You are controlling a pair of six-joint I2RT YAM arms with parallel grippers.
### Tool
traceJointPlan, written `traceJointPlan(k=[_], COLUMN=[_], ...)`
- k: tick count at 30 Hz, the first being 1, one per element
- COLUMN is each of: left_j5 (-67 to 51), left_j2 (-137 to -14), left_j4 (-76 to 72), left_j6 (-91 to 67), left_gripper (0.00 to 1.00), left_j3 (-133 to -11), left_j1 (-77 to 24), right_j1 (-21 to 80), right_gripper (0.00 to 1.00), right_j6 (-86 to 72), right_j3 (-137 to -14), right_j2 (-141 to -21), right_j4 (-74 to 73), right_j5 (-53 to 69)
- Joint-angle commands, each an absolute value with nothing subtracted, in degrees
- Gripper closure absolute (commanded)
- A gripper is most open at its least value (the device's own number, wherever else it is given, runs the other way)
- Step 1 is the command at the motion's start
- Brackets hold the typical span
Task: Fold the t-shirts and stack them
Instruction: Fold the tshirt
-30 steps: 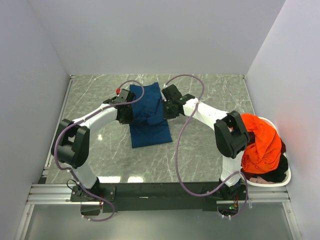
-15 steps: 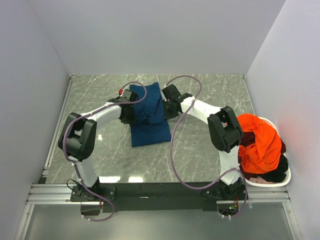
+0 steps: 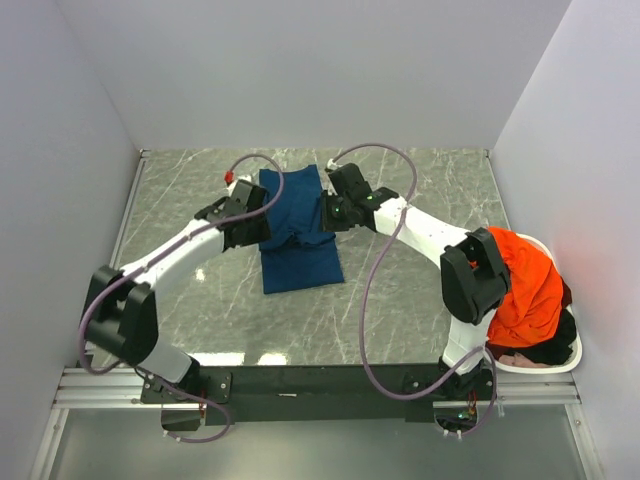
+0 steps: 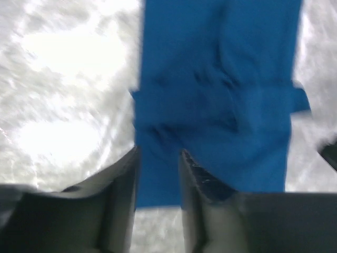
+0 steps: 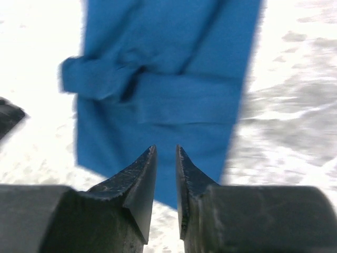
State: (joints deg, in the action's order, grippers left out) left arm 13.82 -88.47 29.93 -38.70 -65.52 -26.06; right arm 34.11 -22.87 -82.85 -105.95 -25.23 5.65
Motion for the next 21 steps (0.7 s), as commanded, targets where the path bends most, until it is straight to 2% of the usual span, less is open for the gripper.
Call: traceJointPlan(k=[1, 3, 6, 10, 21], left_j5=[11.8, 10.1, 9.1, 7.7, 4.8], left_j2=[-83.7, -82.9, -83.5, -86.6, -90.6], left_j4=[27.7, 25.8, 22.9, 20.0, 20.9], left_j6=[-42.2, -43.8, -44.7, -45.9, -46.6], left_gripper=[0.64, 0.73, 0.78, 0.8, 0.8], left_j3=[-60.7, -57.2, -54.4, -52.2, -46.9], left_j1=[-29.4, -31.7, -34.4, -35.5, -35.5], right_j1=[36.5, 37.4, 38.4, 38.5, 37.5], right_gripper=[0.73, 0.76, 0.84, 0.9, 0.91], right_j6=[-24.9, -25.2, -26.4, -27.4, -26.2], right_j3=[-79.5, -78.4, -78.1, -78.7, -87.1], right_j2=[-103.4, -104.2, -106.6, -109.8, -120.5], right_j4=[-19.4, -17.9, -16.0, -13.5, -14.8], right_j5=[9.2, 10.5, 12.4, 14.4, 13.5])
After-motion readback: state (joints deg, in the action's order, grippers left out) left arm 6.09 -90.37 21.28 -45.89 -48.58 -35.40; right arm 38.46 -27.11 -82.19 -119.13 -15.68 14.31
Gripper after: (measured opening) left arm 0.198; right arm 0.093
